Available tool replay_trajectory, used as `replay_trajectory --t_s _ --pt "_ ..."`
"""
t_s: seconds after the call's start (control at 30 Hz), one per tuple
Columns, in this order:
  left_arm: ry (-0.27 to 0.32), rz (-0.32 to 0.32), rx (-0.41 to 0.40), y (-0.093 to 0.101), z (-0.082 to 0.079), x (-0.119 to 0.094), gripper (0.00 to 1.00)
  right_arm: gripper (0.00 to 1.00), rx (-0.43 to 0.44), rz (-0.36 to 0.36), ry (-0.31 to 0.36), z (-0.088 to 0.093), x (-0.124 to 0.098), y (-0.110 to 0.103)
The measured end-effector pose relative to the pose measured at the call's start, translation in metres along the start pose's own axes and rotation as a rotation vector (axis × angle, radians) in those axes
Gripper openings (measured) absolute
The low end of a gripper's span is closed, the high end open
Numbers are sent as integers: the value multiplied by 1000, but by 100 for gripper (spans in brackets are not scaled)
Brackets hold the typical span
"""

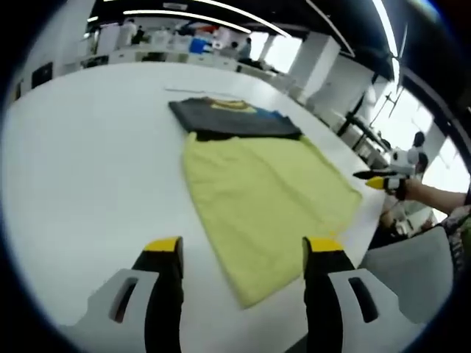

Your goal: Fold the garment on the visible template until the final outline fits inside the template.

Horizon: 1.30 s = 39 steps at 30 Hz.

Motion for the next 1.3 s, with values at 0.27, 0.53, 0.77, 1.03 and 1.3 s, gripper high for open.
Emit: replay_trajectory --t_s 0.27,0.53,0.77,1.03,1.3 --pt "-94 -9 99 3 20 -7 43 42 0 8 -90 22 -8 -6" --pt "-137 -6 68 6 32 -10 32 30 0 9 -117 31 -12 -7" --pt "-157 -10 86 4 36 -10 16 14 2 -22 -132 35 -8 -12" --pt "-172 -21 59 -3 37 -10 2 0 18 -7 -142 35 -5 -10" --pt "-223 6 -15 2 40 -16 0 0 68 -35 -142 32 -11 -18"
Point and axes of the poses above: the point that each gripper's makers call its tool centre point, and the gripper's own axes: x roughly forward along the fingers, y roughly to its right, z roughly out of its underside, the point moved 3 cm from there along -x, roughly backward along the fingers, and after that the axes turned 11 degrees about -z, right-handed, at the moved point
